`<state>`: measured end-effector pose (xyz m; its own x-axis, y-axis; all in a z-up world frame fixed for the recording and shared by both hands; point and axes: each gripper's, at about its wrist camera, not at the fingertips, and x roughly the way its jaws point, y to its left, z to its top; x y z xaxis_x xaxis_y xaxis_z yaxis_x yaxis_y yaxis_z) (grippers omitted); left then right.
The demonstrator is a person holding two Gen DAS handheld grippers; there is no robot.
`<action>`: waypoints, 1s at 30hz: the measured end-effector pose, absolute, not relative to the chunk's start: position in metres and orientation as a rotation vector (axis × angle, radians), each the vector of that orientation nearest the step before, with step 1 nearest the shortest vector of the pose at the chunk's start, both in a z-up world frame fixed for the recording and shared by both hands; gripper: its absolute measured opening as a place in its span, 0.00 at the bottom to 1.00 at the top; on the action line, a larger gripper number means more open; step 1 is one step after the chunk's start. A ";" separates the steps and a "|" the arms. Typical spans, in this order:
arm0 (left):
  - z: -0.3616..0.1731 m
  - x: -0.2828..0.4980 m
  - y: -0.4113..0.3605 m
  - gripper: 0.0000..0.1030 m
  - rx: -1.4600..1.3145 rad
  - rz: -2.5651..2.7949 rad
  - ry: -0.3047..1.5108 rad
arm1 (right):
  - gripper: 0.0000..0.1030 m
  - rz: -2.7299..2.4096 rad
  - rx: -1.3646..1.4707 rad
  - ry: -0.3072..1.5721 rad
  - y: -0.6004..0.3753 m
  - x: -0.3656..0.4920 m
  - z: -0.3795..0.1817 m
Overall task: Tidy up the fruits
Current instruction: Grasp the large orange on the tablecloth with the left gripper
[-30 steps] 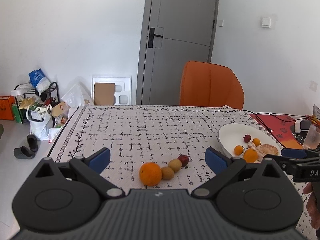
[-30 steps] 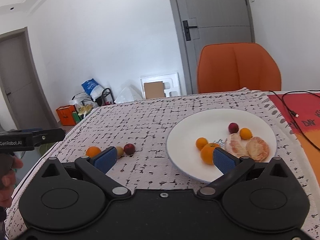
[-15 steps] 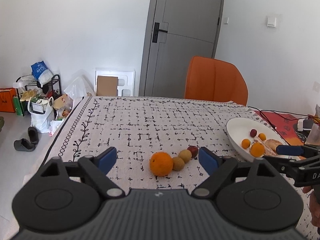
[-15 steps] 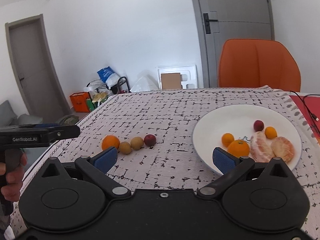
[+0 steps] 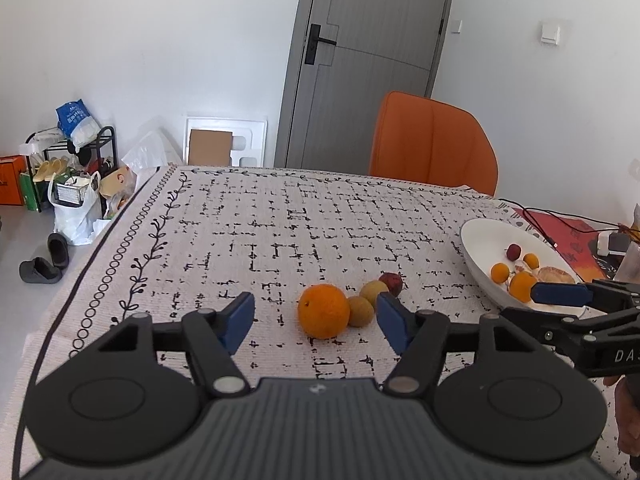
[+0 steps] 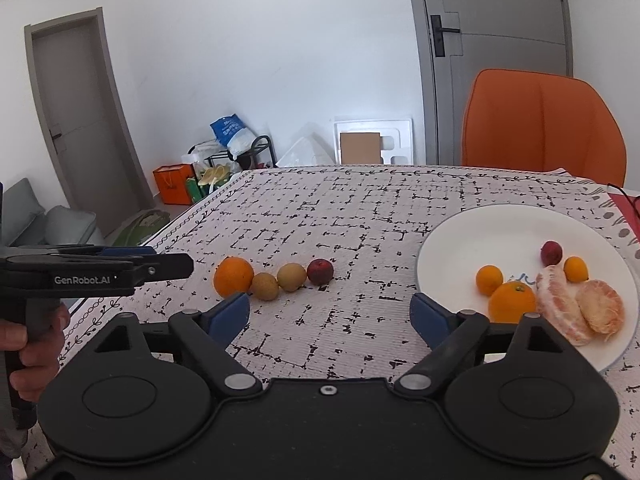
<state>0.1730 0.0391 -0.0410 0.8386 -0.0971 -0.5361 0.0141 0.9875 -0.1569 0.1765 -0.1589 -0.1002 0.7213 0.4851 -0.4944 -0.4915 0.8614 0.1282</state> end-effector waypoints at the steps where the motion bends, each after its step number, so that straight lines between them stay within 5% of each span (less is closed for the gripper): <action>1: -0.042 0.174 0.039 0.63 -0.149 -0.061 0.577 | 0.81 0.543 -0.012 0.547 -0.158 0.178 -0.101; 24: -0.074 0.214 0.031 0.58 -0.138 -0.074 0.640 | 0.72 0.573 -0.030 0.598 -0.140 0.201 -0.117; 30: -0.079 0.218 0.036 0.36 -0.174 -0.101 0.648 | 0.71 0.588 -0.041 0.610 -0.131 0.206 -0.119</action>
<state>0.2177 0.0357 -0.0789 0.7932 -0.1481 -0.5906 0.0395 0.9805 -0.1927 0.2063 -0.1306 -0.1190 0.6619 0.5083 -0.5509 -0.5320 0.8363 0.1324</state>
